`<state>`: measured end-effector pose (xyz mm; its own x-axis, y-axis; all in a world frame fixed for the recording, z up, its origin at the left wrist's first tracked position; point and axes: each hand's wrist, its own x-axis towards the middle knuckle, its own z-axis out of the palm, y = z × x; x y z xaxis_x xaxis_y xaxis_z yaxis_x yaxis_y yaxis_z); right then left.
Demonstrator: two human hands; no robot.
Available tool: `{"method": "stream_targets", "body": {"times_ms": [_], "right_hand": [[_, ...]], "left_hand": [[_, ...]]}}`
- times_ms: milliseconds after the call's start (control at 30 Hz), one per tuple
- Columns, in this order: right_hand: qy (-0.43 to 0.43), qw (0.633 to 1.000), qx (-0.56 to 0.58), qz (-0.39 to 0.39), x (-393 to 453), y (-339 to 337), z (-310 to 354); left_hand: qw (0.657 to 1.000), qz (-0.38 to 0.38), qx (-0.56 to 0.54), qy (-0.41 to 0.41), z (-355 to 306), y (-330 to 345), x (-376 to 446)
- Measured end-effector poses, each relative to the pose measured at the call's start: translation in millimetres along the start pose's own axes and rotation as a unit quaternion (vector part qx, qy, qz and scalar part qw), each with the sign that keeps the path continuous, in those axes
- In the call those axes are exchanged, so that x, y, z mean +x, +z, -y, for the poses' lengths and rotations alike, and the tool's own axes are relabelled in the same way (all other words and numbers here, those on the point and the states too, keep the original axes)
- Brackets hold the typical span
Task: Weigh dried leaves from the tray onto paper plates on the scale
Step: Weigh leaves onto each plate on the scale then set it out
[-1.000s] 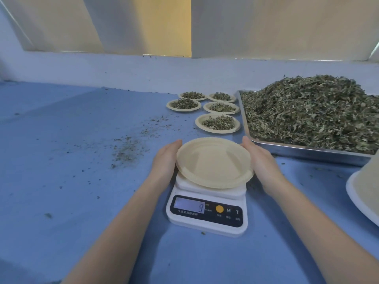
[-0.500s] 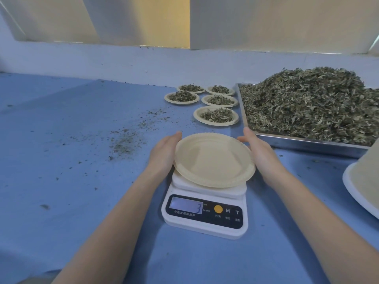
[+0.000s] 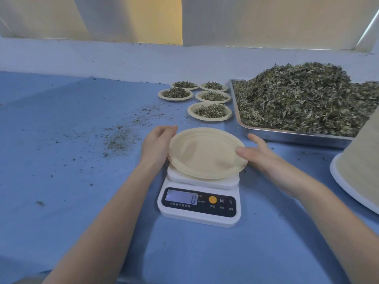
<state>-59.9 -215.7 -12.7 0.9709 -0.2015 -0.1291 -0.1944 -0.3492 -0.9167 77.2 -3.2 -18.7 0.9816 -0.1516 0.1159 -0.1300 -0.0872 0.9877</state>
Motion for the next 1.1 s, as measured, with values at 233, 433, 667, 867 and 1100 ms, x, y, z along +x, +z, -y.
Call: {"method": "stream_targets", "body": {"times_ms": [233, 433, 667, 867, 1100], "right_hand": [[-0.012, 0.998, -0.021, 0.053, -21, 7, 3], [-0.019, 0.997, -0.041, 0.056, -21, 10, 2], [-0.04, 0.998, 0.006, -0.051, -3, -21, 35], [-0.036, 0.957, -0.162, -0.239, 55, -70, 46], [0.168, 0.893, -0.331, -0.255, 112, -117, 30]], "left_hand": [[1.0, -0.008, 0.006, 0.017, -1, -6, -7], [0.999, -0.014, 0.02, 0.041, -7, -8, -14], [0.964, 0.03, 0.168, 0.206, -56, 29, -4], [0.882, 0.206, 0.35, 0.238, -97, 102, 26], [0.831, 0.313, 0.415, 0.196, -87, 161, 72]]}}
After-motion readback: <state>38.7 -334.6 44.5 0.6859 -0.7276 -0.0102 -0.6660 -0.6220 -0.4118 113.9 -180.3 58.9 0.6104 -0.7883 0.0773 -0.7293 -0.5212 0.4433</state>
